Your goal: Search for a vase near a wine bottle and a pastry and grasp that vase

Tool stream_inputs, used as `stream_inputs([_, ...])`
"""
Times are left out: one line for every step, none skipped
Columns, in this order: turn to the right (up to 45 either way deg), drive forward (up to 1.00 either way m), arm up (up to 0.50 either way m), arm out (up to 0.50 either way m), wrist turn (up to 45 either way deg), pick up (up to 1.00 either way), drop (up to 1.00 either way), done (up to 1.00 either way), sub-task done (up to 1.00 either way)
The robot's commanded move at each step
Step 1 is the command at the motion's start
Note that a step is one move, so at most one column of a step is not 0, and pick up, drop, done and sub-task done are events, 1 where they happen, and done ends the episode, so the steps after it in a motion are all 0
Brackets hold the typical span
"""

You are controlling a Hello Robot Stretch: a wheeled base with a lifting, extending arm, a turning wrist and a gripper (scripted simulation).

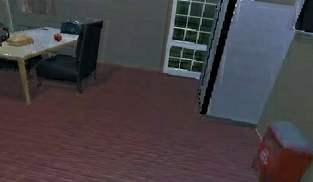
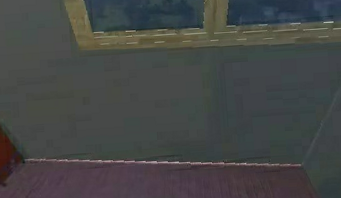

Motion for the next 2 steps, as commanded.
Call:
stream_inputs([-39.0, 0.0, 0.0, 0.0, 0.0, 0.0, 0.0, 0.0, 0.0])
stream_inputs([0.0, 0.55, 0.0, 0.0, 0.0, 0.0, 0.0, 0.0, 0.0])
